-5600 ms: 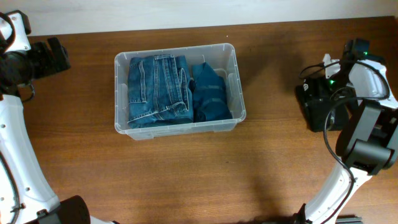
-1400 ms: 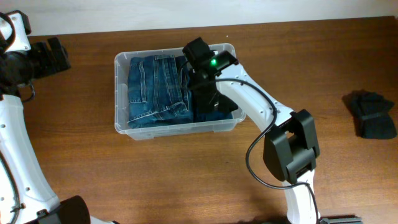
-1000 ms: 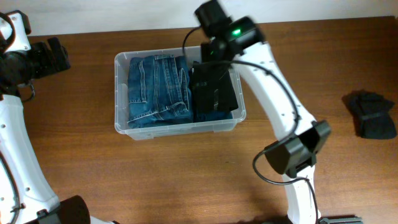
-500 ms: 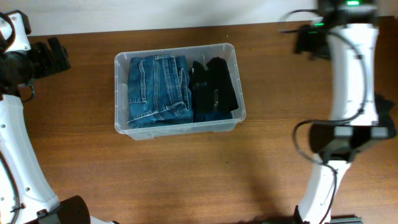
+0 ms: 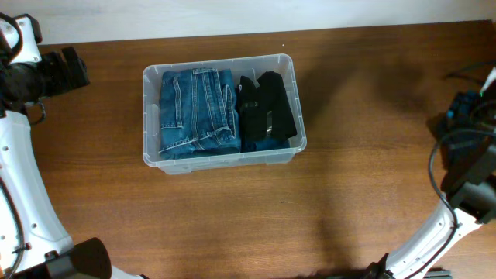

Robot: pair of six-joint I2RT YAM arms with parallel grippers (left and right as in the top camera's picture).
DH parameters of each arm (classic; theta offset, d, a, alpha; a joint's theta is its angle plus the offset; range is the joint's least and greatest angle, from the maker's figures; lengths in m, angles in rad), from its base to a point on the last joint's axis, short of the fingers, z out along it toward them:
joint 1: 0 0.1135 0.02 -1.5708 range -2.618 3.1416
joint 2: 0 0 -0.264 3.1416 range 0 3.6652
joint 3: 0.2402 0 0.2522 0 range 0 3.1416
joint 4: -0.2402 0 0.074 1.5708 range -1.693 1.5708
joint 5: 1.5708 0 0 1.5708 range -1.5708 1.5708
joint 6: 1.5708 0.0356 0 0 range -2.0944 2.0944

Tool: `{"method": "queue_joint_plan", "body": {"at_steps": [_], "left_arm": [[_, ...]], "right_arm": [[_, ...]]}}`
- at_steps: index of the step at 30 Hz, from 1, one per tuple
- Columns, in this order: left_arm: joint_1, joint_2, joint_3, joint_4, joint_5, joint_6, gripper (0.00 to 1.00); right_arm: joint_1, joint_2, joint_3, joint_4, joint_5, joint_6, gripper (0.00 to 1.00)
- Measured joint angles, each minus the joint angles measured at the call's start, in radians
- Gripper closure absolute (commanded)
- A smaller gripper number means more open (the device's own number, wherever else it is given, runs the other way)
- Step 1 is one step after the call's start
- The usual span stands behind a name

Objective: Pack container

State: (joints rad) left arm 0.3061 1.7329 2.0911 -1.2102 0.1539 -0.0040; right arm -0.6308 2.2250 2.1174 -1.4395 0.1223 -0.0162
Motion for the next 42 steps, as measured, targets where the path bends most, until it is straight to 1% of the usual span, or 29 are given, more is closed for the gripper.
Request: {"method": "queue_joint_plan", "body": {"at_steps": [5,9,19,26,31,32,35,37,39,40,41,42], "left_arm": [[0.000,0.000,0.000,0.005,0.000,0.000,0.01],[0.000,0.000,0.000,0.014,0.000,0.000,0.01],[0.000,0.000,0.000,0.018,0.000,0.000,0.01],[0.000,0.000,0.000,0.018,0.000,0.000,0.01],[0.000,0.000,0.000,0.018,0.000,0.000,0.01],[0.000,0.000,0.000,0.018,0.000,0.000,0.01],[0.000,0.000,0.000,0.018,0.000,0.000,0.01],[0.000,0.000,0.000,0.019,0.000,0.000,0.01],[0.000,0.000,0.000,0.022,0.000,0.000,0.01],[0.000,0.000,0.000,0.022,0.000,0.000,0.01],[0.000,0.000,0.000,0.022,0.000,0.000,0.01],[0.000,0.000,0.000,0.023,0.000,0.000,0.01]], "right_arm": [[-0.046,0.002,-0.176,0.175,-0.036,-0.099,0.15],[-0.050,0.002,-0.244,0.265,-0.046,-0.164,0.14],[-0.049,0.002,-0.273,0.397,-0.047,-0.264,0.11],[-0.049,0.008,-0.276,0.424,-0.047,-0.305,0.08],[-0.049,0.055,-0.278,0.426,-0.050,-0.316,0.06],[-0.049,0.065,-0.279,0.427,-0.049,-0.317,0.09],[-0.049,0.077,-0.280,0.430,-0.036,-0.324,0.33],[-0.050,0.077,-0.280,0.431,-0.029,-0.312,0.41],[-0.051,0.077,-0.279,0.430,-0.030,-0.286,0.44],[-0.051,0.077,-0.279,0.427,-0.031,-0.260,0.47],[-0.051,0.077,-0.279,0.421,-0.031,-0.243,0.53],[-0.051,0.077,-0.279,0.412,-0.034,-0.224,0.62]]}}
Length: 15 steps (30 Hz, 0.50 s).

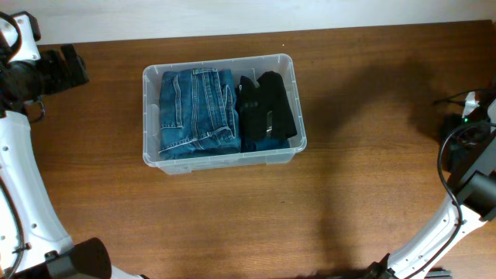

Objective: Pack container

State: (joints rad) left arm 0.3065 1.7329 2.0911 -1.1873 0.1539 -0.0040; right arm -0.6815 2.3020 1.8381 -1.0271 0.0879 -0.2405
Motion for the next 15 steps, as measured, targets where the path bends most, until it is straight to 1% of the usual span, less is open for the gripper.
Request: {"method": "queue_joint_plan", "body": {"at_steps": [1,2,3,6,7,8,12,15], "left_arm": [[0.000,0.000,0.000,0.002,0.000,0.000,0.01],[0.000,0.000,0.000,0.003,0.000,0.000,0.00],[0.000,0.000,0.000,0.003,0.000,0.000,0.01],[0.000,0.000,0.000,0.003,0.000,0.000,0.01],[0.000,0.000,0.000,0.003,0.000,0.000,0.01],[0.000,0.000,0.000,0.003,0.000,0.000,0.01],[0.000,0.000,0.000,0.003,0.000,0.000,0.01],[0.000,0.000,0.000,0.003,0.000,0.000,0.01]], "right_arm": [[0.001,0.000,0.001,-0.014,-0.003,0.019,0.74],[0.001,0.000,0.002,-0.025,-0.007,0.031,0.81],[0.002,0.000,0.004,-0.036,-0.010,0.047,0.86],[0.005,-0.001,0.010,-0.058,-0.020,0.080,0.90],[0.010,-0.001,0.010,-0.067,-0.023,0.085,0.94],[0.015,-0.001,0.010,-0.074,-0.024,0.092,0.96],[0.046,-0.006,0.010,-0.109,-0.047,0.110,0.96],[0.080,-0.008,0.016,-0.155,-0.102,0.123,0.96]]}}
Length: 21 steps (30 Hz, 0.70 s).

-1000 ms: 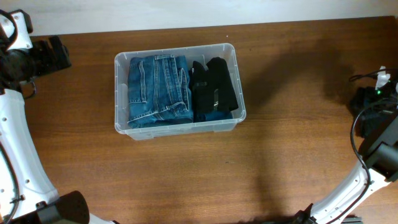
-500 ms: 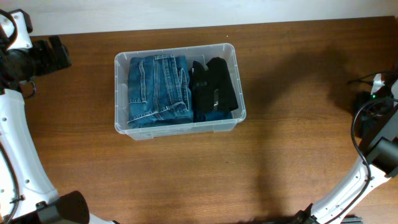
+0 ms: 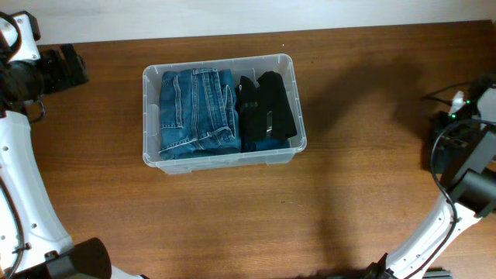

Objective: Pack container

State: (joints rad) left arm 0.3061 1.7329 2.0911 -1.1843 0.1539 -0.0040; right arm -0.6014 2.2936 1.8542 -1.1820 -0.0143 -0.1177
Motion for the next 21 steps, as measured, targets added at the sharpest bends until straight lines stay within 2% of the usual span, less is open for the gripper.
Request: {"method": "queue_joint_plan", "body": {"at_steps": [4,11,16,21], "left_arm": [[0.000,0.000,0.000,0.000,0.000,0.000,0.01],[0.000,0.000,0.000,0.000,0.000,0.000,0.01],[0.000,0.000,0.000,-0.001,0.000,0.000,0.01],[0.000,0.000,0.000,-0.001,0.000,0.000,0.01]], "right_arm": [[0.056,0.000,0.052,-0.121,-0.112,0.013,0.96],[0.185,-0.048,0.248,-0.286,-0.283,0.018,0.96],[0.339,-0.137,0.430,-0.359,-0.332,0.026,0.96],[0.552,-0.199,0.557,-0.367,-0.347,0.068,0.96]]}}
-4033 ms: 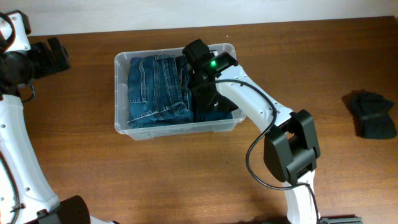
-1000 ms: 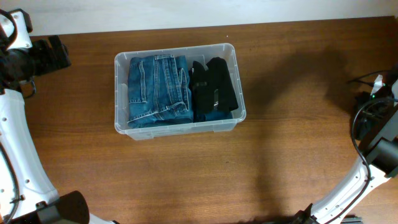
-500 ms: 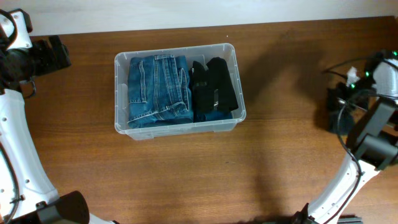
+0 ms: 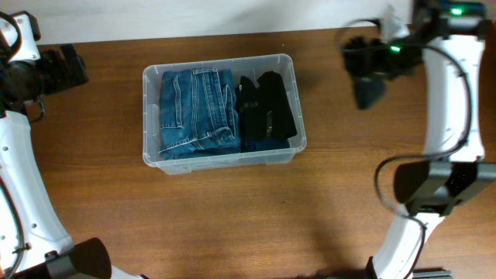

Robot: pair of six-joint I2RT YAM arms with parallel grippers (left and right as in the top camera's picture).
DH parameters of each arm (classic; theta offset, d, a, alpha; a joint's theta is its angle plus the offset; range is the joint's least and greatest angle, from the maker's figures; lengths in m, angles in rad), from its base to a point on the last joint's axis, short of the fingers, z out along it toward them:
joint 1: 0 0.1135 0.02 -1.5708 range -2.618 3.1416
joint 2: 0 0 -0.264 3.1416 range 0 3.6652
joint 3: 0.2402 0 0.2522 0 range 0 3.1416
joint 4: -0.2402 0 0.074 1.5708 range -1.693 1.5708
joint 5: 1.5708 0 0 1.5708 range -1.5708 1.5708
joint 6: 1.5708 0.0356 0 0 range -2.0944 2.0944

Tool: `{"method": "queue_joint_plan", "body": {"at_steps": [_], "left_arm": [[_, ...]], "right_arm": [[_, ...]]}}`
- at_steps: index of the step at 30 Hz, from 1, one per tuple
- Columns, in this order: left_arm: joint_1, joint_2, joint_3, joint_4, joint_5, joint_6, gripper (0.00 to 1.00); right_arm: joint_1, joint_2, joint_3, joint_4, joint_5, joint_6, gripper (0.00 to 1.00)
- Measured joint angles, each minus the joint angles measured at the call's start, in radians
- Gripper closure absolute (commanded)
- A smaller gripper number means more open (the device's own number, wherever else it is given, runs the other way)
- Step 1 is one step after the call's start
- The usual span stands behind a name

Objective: Pack container

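A clear plastic container (image 4: 225,60) stands left of the table's middle. Folded blue jeans (image 4: 194,112) fill its left side and a folded black garment (image 4: 267,105) lies in its right side over more blue cloth. My right gripper (image 4: 369,91) hangs over the table's far part, to the right of the container and apart from it, with nothing visible in it. My left gripper (image 4: 75,66) rests at the far left edge, well clear of the container. The overhead view does not show how either pair of jaws stands.
The wooden table (image 4: 325,201) runs to a pale wall at the back. The right arm's white link (image 4: 449,85) stands tall along the right side above its base (image 4: 434,186). The left arm's white link (image 4: 23,178) runs down the left edge.
The right arm was folded low at the table's right edge. It now stands extended, and its gripper is over the far part of the table near the container's right side. The left arm and the clothes are unchanged.
The right arm sat folded at the right edge through all three earlier moments, shifting only slightly. Now it reaches toward the back with its gripper right of the container. The left arm stayed at the far left, and the jeans and black garment lay in the container throughout.
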State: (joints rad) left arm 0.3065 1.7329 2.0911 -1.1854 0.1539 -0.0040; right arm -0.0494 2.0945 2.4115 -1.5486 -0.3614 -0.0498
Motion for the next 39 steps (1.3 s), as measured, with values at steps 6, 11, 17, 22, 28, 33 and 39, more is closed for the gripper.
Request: {"method": "queue_joint_plan", "body": {"at_steps": [6,11,17,22,28,33,39], "left_arm": [[0.000,0.000,0.000,0.000,0.000,0.000,0.01],[0.000,0.000,0.000,-0.001,0.000,0.000,0.01],[0.000,0.000,0.000,-0.014,0.000,0.000,0.01],[0.000,0.000,0.000,-0.023,0.000,0.000,0.01],[0.000,0.000,0.000,-0.023,0.000,0.000,0.01],[0.000,0.000,0.000,-0.023,0.000,0.000,0.01],[0.000,0.000,0.000,-0.023,0.000,0.000,0.01]], "right_arm": [[0.276,-0.006,0.018,0.037,0.084,0.100,0.96],[0.480,0.001,0.018,0.050,0.282,0.213,0.96],[0.622,0.021,0.018,0.046,0.529,0.368,0.96],[0.669,0.059,0.016,0.051,0.673,0.485,0.96],[0.679,0.120,0.015,0.071,0.726,0.529,0.96],[0.679,0.202,0.014,0.116,0.693,0.554,0.65],[0.679,0.273,0.008,0.143,0.579,0.557,0.27]]}}
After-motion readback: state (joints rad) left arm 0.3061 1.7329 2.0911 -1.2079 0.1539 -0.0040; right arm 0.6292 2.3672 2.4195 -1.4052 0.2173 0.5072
